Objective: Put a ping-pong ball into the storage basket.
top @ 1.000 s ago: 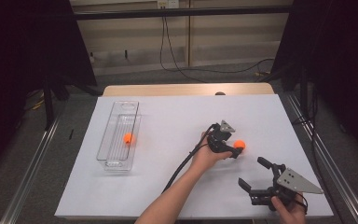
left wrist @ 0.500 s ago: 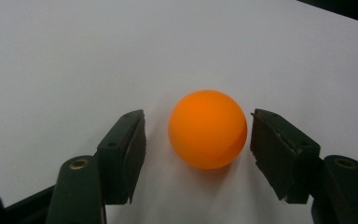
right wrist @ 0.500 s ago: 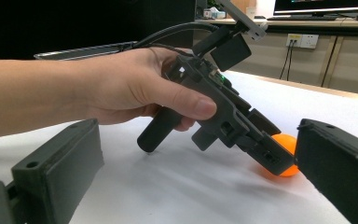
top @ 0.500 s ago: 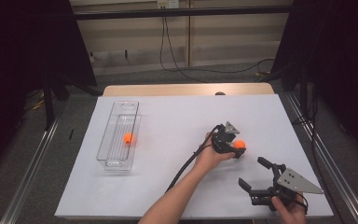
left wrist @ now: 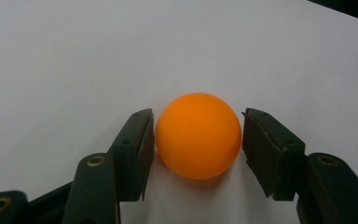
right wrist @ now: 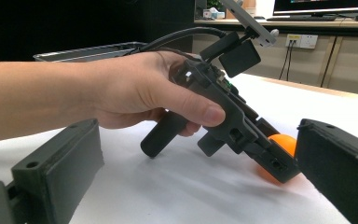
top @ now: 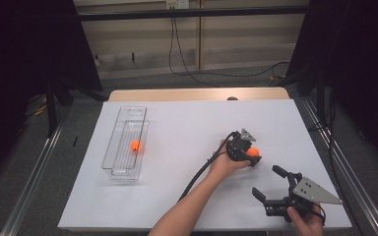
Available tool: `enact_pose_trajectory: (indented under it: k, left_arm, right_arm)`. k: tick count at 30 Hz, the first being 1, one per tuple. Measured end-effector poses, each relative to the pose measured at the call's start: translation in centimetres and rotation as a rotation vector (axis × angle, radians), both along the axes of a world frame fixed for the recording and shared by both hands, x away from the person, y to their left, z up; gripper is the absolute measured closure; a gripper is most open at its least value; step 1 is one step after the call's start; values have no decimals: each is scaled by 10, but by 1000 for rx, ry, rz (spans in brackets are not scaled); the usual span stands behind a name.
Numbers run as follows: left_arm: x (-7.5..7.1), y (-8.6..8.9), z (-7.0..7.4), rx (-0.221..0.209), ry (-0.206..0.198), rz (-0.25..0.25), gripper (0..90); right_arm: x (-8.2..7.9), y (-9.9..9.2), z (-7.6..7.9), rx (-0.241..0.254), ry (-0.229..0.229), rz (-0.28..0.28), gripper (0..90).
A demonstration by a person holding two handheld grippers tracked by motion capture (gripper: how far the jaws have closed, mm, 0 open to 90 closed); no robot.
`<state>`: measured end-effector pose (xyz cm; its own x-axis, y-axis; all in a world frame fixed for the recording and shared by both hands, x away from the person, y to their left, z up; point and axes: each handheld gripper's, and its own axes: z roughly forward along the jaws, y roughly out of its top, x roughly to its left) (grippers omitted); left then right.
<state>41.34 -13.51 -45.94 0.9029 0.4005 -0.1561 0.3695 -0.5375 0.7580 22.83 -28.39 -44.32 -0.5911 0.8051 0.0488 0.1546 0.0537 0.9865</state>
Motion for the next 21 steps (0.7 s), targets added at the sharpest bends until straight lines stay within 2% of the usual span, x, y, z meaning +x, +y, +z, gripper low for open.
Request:
enact_pose_trajectory:
  k: [8, 21]
  left_arm:
    - [-1, 0, 1, -8, 15, -17, 504]
    - [-1, 8, 10, -5, 40, -34, 508]
  right_arm:
    - [0, 1, 0, -2, 0, 3, 7]
    - [0, 0, 0, -4, -1, 2, 7]
